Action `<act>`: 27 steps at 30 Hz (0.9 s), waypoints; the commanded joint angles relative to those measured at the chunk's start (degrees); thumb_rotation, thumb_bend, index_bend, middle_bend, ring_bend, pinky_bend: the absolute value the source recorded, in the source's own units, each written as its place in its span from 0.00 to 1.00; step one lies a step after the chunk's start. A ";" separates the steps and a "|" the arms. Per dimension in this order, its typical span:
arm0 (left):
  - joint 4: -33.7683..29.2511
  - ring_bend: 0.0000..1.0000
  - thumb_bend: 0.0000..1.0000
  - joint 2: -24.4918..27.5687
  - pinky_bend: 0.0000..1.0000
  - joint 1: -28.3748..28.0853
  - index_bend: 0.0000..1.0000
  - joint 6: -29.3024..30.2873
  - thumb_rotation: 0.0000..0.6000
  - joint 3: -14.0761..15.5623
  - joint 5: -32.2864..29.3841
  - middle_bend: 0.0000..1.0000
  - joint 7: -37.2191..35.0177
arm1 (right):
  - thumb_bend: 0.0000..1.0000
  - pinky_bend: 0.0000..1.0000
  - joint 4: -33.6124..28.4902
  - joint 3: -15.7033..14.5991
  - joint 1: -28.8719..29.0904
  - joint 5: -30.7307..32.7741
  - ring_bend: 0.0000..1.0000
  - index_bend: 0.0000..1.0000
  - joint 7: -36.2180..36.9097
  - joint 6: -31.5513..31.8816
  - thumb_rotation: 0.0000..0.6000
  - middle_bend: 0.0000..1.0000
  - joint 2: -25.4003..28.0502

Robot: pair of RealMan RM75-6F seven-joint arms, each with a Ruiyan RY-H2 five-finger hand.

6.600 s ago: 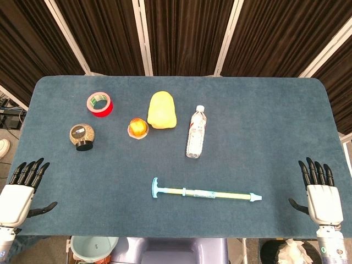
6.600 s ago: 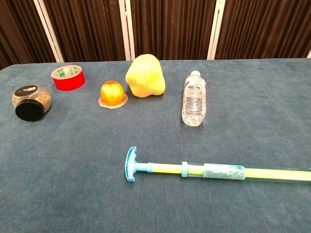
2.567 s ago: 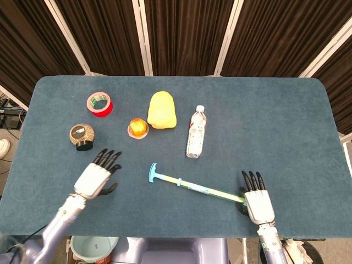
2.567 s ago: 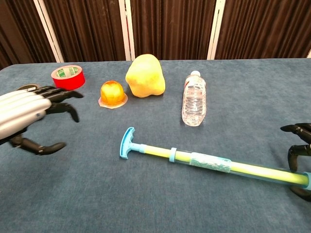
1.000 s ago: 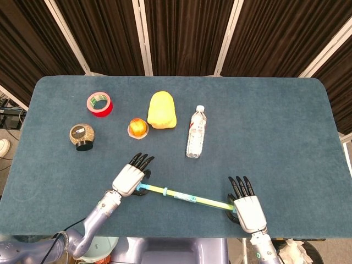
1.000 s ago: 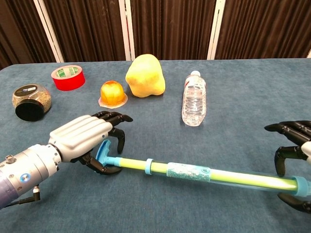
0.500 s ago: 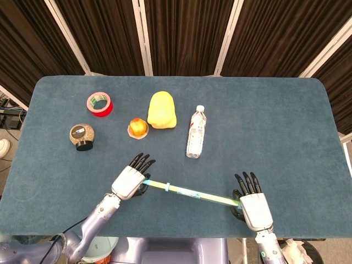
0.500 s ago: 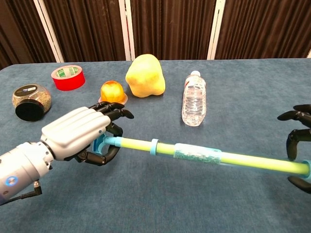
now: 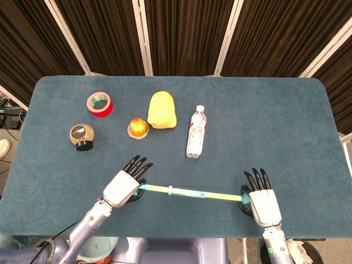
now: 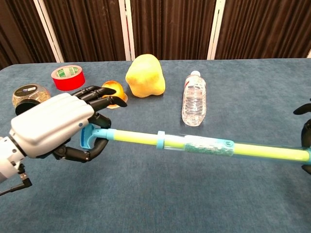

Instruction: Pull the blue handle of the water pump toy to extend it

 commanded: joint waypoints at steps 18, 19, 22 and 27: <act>-2.93 0.01 0.63 6.54 0.06 2.58 0.69 5.84 1.00 1.14 3.83 0.13 0.67 | 0.40 0.00 1.28 2.60 0.13 3.25 0.06 0.82 2.50 0.14 1.00 0.20 2.54; -3.18 0.01 0.63 7.07 0.06 2.78 0.69 6.36 1.00 1.19 4.08 0.13 0.42 | 0.40 0.00 1.51 2.81 0.18 3.34 0.06 0.82 2.36 0.25 1.00 0.20 2.62; -3.90 0.01 0.63 8.49 0.06 3.35 0.69 8.03 1.00 1.31 4.93 0.13 -0.23 | 0.40 0.00 1.73 3.38 0.34 3.84 0.06 0.82 2.39 0.27 1.00 0.20 3.05; -4.37 0.01 0.63 10.56 0.06 4.12 0.69 10.08 1.00 1.77 6.23 0.13 -1.36 | 0.40 0.00 2.05 4.28 0.37 4.86 0.07 0.82 2.81 0.45 1.00 0.20 3.72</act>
